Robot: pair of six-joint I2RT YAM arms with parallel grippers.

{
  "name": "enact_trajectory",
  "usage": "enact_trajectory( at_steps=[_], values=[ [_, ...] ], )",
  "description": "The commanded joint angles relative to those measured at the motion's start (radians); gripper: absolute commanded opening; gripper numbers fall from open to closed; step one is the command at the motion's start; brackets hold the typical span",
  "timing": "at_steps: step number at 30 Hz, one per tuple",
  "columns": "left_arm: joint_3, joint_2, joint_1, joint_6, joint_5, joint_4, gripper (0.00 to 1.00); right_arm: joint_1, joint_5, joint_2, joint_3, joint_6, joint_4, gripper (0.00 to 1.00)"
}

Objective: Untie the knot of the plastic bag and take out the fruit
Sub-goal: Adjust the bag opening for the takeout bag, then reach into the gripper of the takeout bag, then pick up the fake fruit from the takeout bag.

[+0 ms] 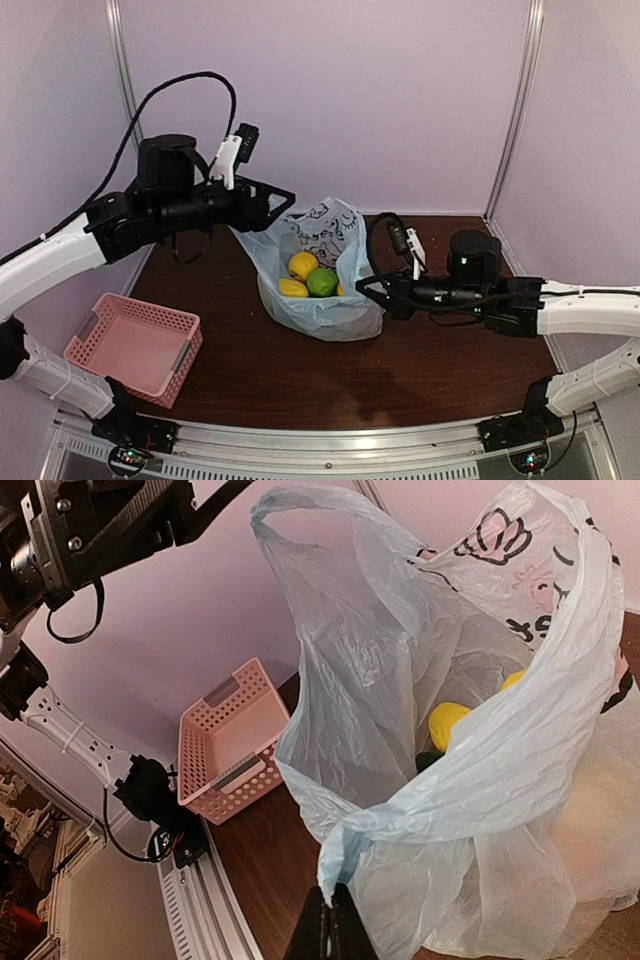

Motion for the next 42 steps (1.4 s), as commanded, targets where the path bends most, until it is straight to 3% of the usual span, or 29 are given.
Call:
enact_trajectory(
  at_steps=[1,3,12,25,42],
  values=[
    [0.075,0.186,-0.049,0.026,0.159,-0.01,0.61,-0.001,0.068,-0.035,-0.029,0.024,0.028,0.0],
    [0.112,0.255,-0.049,0.014,0.169,-0.048,0.53,-0.002,0.076,-0.047,-0.038,0.029,0.034,0.0],
    [0.153,0.461,-0.037,0.069,0.077,-0.192,0.44,-0.002,0.103,-0.092,-0.047,0.021,0.014,0.0],
    [0.21,0.66,0.044,0.325,0.208,-0.294,0.45,-0.005,0.118,-0.125,-0.061,0.029,0.016,0.0],
    [0.129,0.699,0.045,0.437,0.152,-0.368,0.54,-0.006,0.118,-0.118,-0.062,0.026,0.028,0.0]
  ],
)
